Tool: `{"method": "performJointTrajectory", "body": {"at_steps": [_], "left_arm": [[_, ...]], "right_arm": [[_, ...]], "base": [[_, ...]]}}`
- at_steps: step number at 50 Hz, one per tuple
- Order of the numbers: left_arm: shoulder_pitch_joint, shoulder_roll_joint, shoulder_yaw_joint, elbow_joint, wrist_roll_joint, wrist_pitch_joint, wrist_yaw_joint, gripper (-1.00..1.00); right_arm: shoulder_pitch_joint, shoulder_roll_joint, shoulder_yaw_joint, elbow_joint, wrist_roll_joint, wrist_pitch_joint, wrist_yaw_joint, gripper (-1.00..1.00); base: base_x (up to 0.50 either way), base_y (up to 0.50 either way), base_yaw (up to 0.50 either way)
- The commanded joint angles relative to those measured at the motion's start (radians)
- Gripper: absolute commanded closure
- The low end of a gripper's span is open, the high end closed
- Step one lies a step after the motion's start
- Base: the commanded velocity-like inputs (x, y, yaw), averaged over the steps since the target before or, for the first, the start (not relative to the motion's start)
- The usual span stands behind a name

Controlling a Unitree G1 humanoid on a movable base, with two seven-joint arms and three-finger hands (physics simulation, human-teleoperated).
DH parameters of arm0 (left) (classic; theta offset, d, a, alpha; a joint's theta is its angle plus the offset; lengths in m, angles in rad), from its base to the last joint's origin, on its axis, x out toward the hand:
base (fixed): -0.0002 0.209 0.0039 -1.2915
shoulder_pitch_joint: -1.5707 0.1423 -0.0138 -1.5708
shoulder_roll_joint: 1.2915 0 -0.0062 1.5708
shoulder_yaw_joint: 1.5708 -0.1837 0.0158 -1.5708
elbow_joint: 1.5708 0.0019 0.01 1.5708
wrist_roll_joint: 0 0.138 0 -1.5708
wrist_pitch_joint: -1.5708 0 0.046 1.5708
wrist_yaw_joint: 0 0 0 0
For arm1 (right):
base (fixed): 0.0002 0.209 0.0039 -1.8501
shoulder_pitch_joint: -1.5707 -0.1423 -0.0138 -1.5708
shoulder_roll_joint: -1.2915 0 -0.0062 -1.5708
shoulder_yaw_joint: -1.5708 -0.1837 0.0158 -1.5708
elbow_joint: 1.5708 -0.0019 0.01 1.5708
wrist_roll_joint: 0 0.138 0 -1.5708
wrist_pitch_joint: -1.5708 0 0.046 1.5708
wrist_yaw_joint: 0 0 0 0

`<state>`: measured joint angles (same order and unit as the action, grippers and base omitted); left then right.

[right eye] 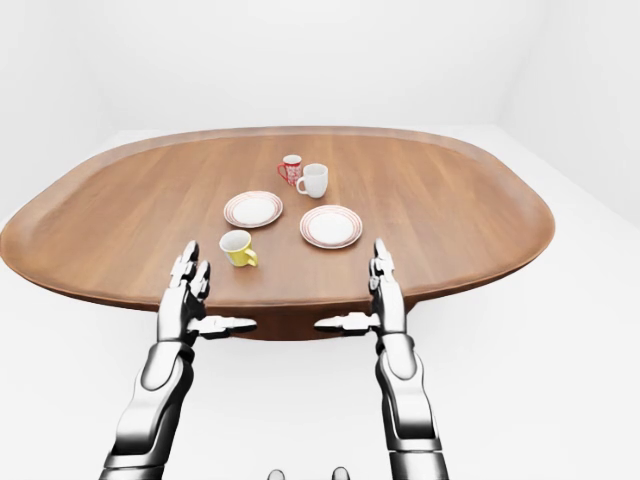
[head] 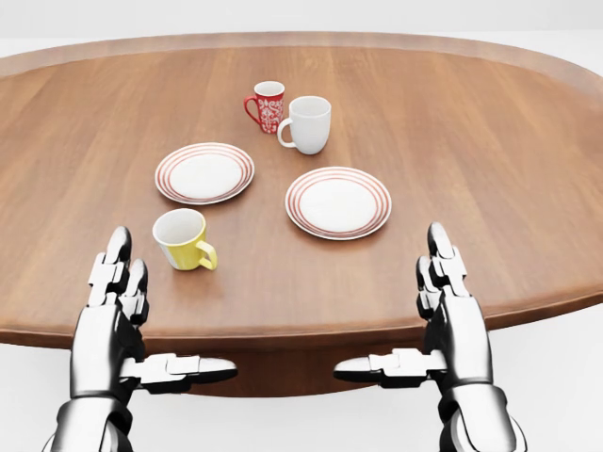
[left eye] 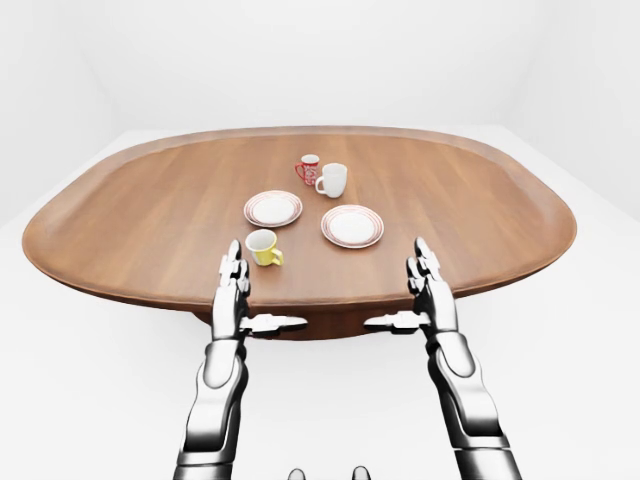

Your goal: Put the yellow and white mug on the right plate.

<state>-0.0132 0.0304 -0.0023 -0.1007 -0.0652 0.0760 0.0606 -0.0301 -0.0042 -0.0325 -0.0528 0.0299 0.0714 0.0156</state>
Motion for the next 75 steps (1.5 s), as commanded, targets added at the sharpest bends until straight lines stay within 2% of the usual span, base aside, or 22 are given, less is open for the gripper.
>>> {"method": "performJointTrajectory", "body": {"at_steps": [1, 4, 5, 6, 7, 19, 30, 48, 70, 72, 75], "left_arm": [[0.025, -0.018, 0.045, 0.070, 0.064, -0.050, -0.097, -1.00], [0.036, -0.016, 0.036, 0.038, 0.068, -0.026, -0.094, -1.00], [0.039, -0.014, 0.034, 0.027, 0.070, -0.018, -0.094, -1.00], [0.044, -0.013, 0.035, 0.003, 0.073, 0.003, -0.092, -1.00], [0.049, -0.012, 0.036, -0.015, 0.073, 0.011, -0.093, -1.00], [0.104, -0.013, 0.043, -0.217, 0.083, 0.011, -0.106, -1.00], [0.124, -0.014, 0.059, -0.310, 0.081, 0.011, -0.121, -1.00], [0.119, -0.014, 0.072, -0.307, 0.085, 0.011, -0.124, -1.00], [0.120, -0.015, 0.068, -0.309, 0.088, 0.011, -0.125, -1.00], [0.120, -0.015, 0.068, -0.305, 0.088, 0.011, -0.124, -1.00], [0.120, -0.015, 0.066, -0.306, 0.088, 0.011, -0.124, -1.00]], "right_arm": [[0.033, -0.001, -0.026, 0.043, -0.019, -0.065, 0.039, -1.00], [0.037, -0.011, -0.018, -0.001, -0.007, -0.031, 0.031, -1.00], [0.046, -0.013, -0.015, -0.045, -0.003, 0.002, 0.031, -1.00], [0.045, -0.015, -0.018, -0.059, -0.001, 0.015, 0.028, -1.00], [0.044, -0.017, -0.021, -0.067, 0.001, 0.016, 0.027, -1.00], [0.081, -0.020, -0.026, -0.308, 0.002, 0.016, 0.037, -1.00], [0.089, -0.019, -0.031, -0.395, 0.008, 0.016, 0.052, -1.00], [0.094, -0.020, -0.035, -0.442, -0.014, 0.016, 0.079, -1.00], [0.093, -0.021, -0.041, -0.437, 0.013, 0.016, 0.096, -1.00], [0.103, -0.037, -0.018, -0.437, -0.028, 0.016, 0.113, -1.00], [0.099, -0.024, -0.012, -0.435, -0.041, 0.016, 0.107, -1.00]], "base": [[0.00, 0.00, 0.00], [0.00, 0.00, 0.00], [0.00, 0.00, 0.00], [0.00, 0.00, 0.00], [0.00, 0.00, 0.00], [0.00, 0.00, 0.00], [0.00, 0.00, 0.00], [0.00, 0.00, 0.00], [0.00, 0.00, 0.49], [0.00, 0.00, 0.25], [0.00, 0.00, 0.00]]}}
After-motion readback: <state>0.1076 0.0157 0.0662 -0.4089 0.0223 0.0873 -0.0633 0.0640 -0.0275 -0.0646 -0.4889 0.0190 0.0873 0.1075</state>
